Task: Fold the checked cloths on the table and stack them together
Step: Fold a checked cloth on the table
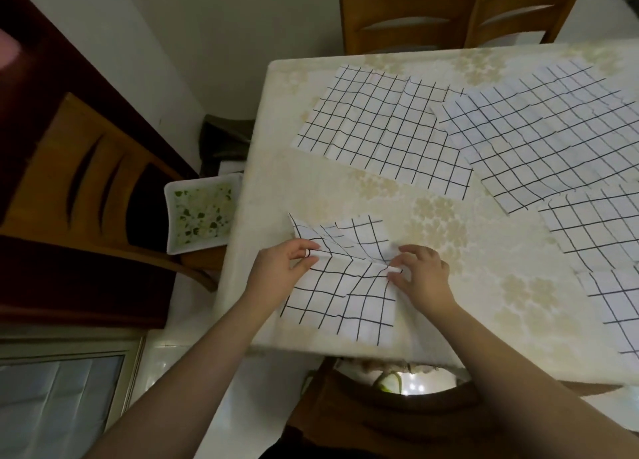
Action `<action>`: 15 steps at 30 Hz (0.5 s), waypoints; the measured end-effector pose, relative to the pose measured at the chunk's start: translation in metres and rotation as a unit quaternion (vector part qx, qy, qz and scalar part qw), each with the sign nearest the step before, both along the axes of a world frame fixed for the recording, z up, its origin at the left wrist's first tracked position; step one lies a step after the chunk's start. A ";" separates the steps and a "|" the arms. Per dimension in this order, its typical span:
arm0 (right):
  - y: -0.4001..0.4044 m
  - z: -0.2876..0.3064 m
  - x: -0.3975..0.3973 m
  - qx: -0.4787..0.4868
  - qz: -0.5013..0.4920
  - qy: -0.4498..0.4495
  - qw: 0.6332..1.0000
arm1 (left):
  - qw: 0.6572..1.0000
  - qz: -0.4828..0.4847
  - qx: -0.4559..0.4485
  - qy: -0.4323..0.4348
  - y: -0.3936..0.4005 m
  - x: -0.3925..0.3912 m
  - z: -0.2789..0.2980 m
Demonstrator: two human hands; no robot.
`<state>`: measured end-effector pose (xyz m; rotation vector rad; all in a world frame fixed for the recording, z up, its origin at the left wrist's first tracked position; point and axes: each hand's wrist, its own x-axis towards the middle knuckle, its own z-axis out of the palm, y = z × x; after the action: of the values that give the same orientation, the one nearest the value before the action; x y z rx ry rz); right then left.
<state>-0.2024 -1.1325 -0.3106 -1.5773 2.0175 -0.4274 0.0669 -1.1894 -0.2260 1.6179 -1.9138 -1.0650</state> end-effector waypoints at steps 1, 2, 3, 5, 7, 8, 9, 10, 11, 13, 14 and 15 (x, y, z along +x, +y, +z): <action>0.003 0.002 0.002 -0.012 -0.011 -0.005 1.000 | 1.000 -0.004 -0.012 -0.016 0.002 0.003 0.001; 0.007 0.005 0.003 -0.022 -0.020 -0.009 1.000 | 0.999 -0.010 -0.026 -0.031 0.003 0.006 0.003; 0.010 0.010 0.004 -0.031 -0.027 -0.010 0.999 | 0.998 -0.016 -0.041 -0.041 0.004 0.009 0.006; 0.016 0.020 0.005 -0.062 -0.026 -0.011 0.998 | 0.995 -0.036 -0.071 -0.053 0.003 0.016 0.011; 0.024 0.036 0.006 -0.088 -0.023 -0.034 0.995 | 0.990 -0.062 -0.108 -0.068 -0.001 0.023 0.013; 0.028 0.046 0.007 -0.088 -0.027 -0.070 0.993 | 0.986 -0.074 -0.130 -0.075 -0.002 0.027 0.013; 0.033 0.056 0.009 -0.082 -0.035 -0.114 0.989 | 0.982 -0.083 -0.152 -0.075 -0.004 0.030 0.014; 0.038 0.065 0.011 -0.076 -0.047 -0.148 0.985 | 0.980 -0.092 -0.165 -0.069 -0.005 0.033 0.015; 0.043 0.072 0.013 -0.077 -0.058 -0.167 0.981 | 0.979 -0.103 -0.167 -0.052 -0.005 0.036 0.017; 0.052 0.083 0.017 -0.090 -0.068 -0.171 0.979 | 0.981 -0.130 -0.143 0.005 -0.003 0.039 0.027; 0.056 0.087 0.020 -0.091 -0.068 -0.175 0.978 | 0.983 -0.138 -0.119 0.034 -0.001 0.039 0.032; 0.059 0.092 0.023 -0.087 -0.069 -0.186 0.976 | 0.984 -0.139 -0.090 0.060 0.000 0.039 0.037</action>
<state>-0.1791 -1.0734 -0.2190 -1.3363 1.8400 -0.9043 0.1054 -1.1893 -0.1885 1.1879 -2.1272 -1.0326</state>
